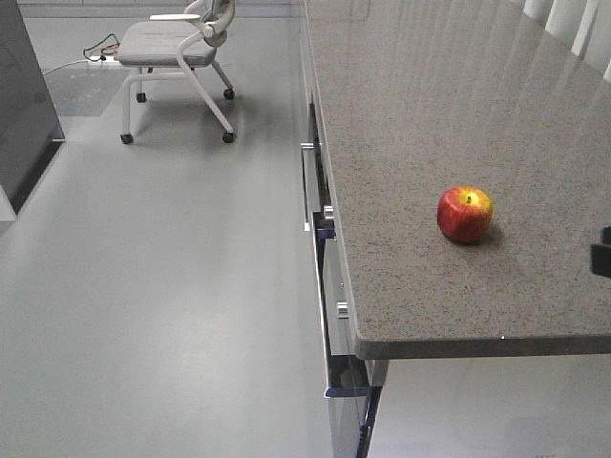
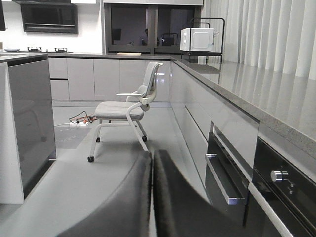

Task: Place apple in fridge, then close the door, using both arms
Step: 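Reach the right gripper down over the red-and-yellow apple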

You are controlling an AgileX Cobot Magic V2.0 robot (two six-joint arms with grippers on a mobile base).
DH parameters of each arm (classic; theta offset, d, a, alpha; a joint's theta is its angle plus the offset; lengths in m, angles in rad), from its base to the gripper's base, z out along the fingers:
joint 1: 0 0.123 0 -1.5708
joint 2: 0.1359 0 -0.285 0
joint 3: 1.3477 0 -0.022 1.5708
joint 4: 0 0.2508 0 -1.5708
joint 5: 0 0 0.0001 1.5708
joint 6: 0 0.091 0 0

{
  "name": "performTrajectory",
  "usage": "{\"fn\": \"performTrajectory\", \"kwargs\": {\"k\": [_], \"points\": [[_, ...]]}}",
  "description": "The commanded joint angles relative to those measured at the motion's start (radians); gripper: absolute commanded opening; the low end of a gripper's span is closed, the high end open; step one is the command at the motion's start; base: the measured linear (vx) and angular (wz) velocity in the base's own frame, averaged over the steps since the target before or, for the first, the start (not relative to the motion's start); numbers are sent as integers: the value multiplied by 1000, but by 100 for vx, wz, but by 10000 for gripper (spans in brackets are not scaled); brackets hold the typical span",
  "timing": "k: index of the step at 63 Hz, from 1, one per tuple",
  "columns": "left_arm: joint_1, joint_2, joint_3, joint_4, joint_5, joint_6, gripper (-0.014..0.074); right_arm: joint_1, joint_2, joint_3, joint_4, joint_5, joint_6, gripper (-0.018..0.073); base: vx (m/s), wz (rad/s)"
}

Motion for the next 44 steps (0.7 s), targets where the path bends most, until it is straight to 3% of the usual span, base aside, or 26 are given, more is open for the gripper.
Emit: {"fn": "performTrajectory", "kwargs": {"k": [1, 7, 15, 29, 44], "points": [[-7, -15, 21, -2, -69, -6, -6, -2, 68, -59, 4, -50, -8, 461, 0, 0], [-7, -15, 21, -2, -69, -6, -6, -1, 140, -87, 5, -52, -20, 566, 0, 0], [-7, -15, 21, -2, -69, -6, -6, -1, 233, -134, 44, -53, -105, 627, 0, 0], [-7, -15, 21, -2, -69, -6, -6, -1, 395, -240, 161, -64, -232, 618, 0, 0], [-7, -15, 21, -2, -69, -6, -6, -1, 538, -345, 185, -69, -267, 610, 0, 0]]}}
